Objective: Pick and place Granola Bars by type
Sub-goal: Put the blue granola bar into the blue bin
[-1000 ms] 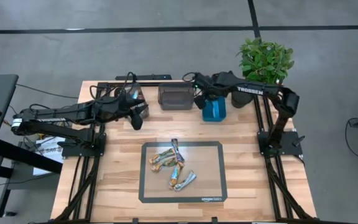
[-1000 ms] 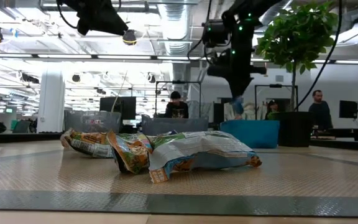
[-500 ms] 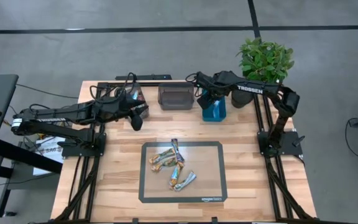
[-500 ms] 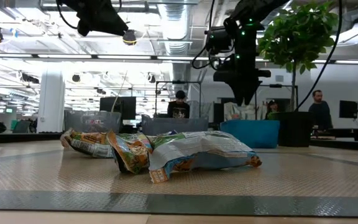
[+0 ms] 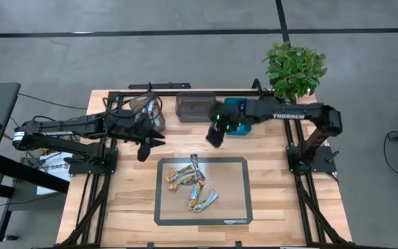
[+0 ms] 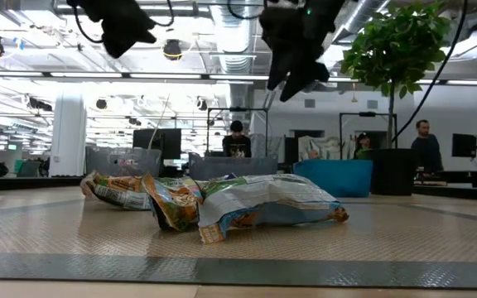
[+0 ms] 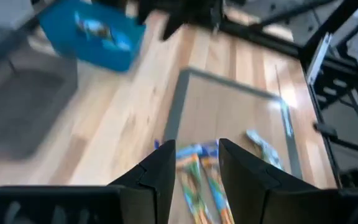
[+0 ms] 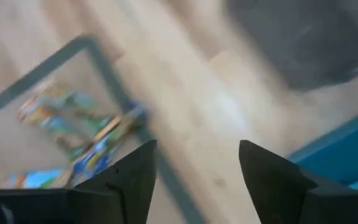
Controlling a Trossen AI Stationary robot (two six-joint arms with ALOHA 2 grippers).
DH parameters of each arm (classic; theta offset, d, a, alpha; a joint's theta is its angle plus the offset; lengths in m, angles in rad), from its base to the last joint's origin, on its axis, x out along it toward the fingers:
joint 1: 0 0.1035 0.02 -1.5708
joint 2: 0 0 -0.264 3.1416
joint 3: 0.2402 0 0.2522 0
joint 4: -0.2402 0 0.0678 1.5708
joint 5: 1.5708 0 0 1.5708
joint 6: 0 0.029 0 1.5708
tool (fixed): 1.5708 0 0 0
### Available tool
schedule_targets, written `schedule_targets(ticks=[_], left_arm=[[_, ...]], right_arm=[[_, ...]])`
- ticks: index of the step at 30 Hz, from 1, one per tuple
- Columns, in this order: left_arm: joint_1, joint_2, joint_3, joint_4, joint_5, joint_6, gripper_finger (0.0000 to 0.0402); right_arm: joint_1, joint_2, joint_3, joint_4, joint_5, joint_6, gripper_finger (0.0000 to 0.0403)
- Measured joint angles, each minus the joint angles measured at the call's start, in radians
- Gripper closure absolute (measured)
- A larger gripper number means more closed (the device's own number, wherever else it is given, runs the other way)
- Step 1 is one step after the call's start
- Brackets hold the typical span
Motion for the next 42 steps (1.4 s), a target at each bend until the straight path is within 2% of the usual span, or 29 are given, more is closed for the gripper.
schedule_targets(ticks=[6, 11, 22, 27, 35, 39, 42], left_arm=[[-0.021, 0.000, 0.000, -0.110, 0.010, -0.013, 0.0288], [-0.036, 0.000, 0.000, -0.141, 0.005, -0.016, 0.0288], [-0.039, 0.000, 0.001, -0.201, -0.005, -0.026, 0.0288], [-0.039, 0.000, 0.001, -0.209, -0.007, -0.026, 0.0288], [-0.039, 0.000, 0.001, -0.210, -0.009, -0.025, 0.0288], [-0.039, 0.000, 0.001, -0.210, -0.011, -0.025, 0.0288], [-0.039, 0.000, 0.001, -0.210, -0.011, -0.025, 0.0288]], right_arm=[[0.155, 0.089, 0.000, 0.016, -0.002, 0.121, 0.0202], [0.219, 0.176, 0.000, 0.089, -0.017, 0.221, 0.0210], [0.243, 0.328, 0.003, 0.219, -0.054, 0.361, 0.0214], [0.248, 0.387, 0.037, 0.256, -0.104, 0.365, 0.0219], [0.254, 0.444, 0.089, 0.230, -0.100, 0.357, 0.0226], [0.249, 0.443, 0.089, 0.187, -0.035, 0.354, 0.0244], [0.239, 0.443, 0.089, 0.165, -0.033, 0.332, 0.0272]])
